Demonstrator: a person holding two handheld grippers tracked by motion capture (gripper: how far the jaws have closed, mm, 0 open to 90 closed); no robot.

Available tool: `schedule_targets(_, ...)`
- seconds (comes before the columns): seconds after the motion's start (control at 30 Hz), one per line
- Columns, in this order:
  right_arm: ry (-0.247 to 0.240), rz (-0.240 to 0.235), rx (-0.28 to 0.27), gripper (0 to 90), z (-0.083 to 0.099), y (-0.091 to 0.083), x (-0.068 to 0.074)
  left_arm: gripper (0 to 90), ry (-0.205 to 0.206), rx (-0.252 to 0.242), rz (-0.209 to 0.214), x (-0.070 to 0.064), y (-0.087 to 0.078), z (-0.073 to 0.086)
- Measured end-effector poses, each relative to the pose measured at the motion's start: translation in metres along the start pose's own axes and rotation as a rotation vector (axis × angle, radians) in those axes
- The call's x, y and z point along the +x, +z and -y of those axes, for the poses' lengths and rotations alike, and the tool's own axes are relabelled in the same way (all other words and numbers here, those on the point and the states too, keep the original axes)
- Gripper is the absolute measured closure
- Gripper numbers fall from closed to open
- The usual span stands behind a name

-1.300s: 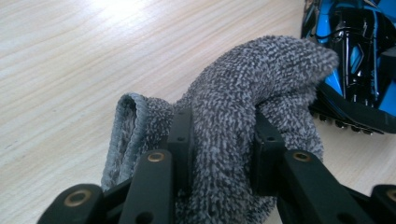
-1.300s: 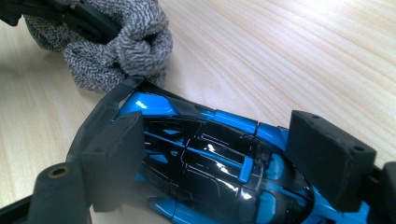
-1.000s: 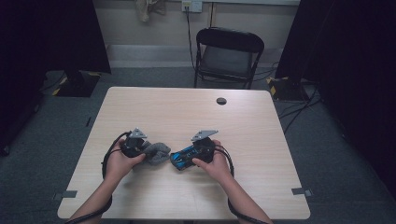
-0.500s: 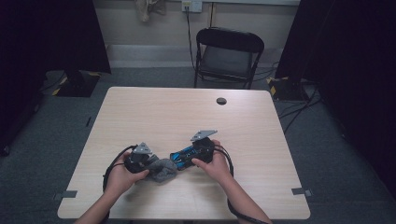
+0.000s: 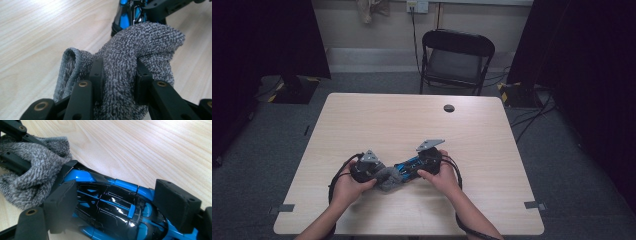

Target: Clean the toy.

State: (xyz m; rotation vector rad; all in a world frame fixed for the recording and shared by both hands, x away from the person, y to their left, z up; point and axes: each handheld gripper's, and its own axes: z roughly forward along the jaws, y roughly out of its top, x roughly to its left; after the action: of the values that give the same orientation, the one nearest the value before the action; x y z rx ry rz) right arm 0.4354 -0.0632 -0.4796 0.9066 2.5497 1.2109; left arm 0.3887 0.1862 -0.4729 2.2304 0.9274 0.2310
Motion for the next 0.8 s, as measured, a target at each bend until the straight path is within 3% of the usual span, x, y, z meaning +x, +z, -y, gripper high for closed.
schedule_targets(0.33, 0.001, 0.000, -0.006, 19.0, 0.001, 0.000, 0.000, 66.8, -0.014, 0.001, -0.034, 0.012, 0.002, -0.006)
schedule_targets(0.63, -0.001, -0.001, -0.005, 19.0, 0.001, 0.000, 0.000, 66.8, -0.063, -0.005, -0.053, 0.028, 0.004, -0.009)
schedule_targets(0.8, 0.003, -0.003, -0.010, 19.0, 0.001, 0.000, 0.000, 66.8, -0.064, 0.000, -0.062, 0.032, 0.005, -0.013)
